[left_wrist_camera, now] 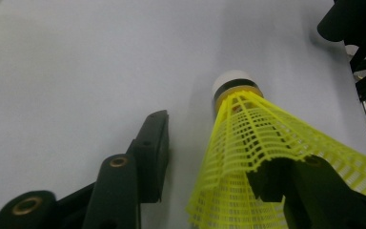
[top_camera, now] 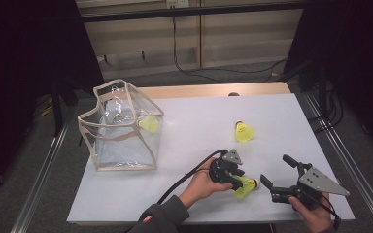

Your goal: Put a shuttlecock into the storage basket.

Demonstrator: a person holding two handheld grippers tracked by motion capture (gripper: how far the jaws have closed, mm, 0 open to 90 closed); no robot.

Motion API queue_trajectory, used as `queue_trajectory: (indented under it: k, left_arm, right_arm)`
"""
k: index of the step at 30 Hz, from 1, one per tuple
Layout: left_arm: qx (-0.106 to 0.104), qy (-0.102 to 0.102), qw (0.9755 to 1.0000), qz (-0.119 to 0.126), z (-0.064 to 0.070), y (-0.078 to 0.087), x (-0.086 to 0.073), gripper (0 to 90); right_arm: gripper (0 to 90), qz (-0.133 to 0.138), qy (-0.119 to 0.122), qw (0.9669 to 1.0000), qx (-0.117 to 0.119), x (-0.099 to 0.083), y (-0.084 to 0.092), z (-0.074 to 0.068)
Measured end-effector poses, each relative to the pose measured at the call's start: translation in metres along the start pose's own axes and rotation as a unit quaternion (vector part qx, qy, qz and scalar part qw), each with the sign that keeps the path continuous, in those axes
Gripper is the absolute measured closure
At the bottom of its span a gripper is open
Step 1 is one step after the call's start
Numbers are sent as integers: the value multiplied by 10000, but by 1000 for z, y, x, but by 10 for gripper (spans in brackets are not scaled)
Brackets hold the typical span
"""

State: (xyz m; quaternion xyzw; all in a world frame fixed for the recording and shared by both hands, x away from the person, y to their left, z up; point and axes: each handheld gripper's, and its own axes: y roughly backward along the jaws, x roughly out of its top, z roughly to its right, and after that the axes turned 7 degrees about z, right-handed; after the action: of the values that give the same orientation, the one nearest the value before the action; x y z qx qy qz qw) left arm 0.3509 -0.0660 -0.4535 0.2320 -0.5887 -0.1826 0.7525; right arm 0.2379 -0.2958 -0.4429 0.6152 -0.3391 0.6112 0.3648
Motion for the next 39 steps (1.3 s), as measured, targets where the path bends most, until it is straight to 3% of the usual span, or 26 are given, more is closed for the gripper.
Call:
queue_trajectory:
  k: [7, 11, 14, 17, 29, 39]
  left_arm:
    - [-83, 23, 10000, 37, 1, -1, 0, 720]
    - [15, 143, 9999, 50, 3, 1, 1, 797]
    - [-56, 266, 9996, 113, 1, 2, 0, 830]
    - [-39, 323, 9994, 79, 0, 4, 1, 840]
    - [-145, 640, 9973, 324, -3, 19, 6, 856]
    - [-84, 721, 9967, 357, -10, 33, 8, 862]
  right_arm:
    - [16, 15, 12, 10000, -5, 0, 0, 0]
    - [16, 18, -12, 10000, -4, 0, 0, 0]
    - [16, 15, 7, 10000, -8, 0, 0, 0]
    - [16, 4, 12, 10000, -5, 0, 0, 0]
    - [16, 14, 0, 10000, 4, 0, 0, 0]
    - [16, 21, -19, 10000, 0, 0, -1, -1]
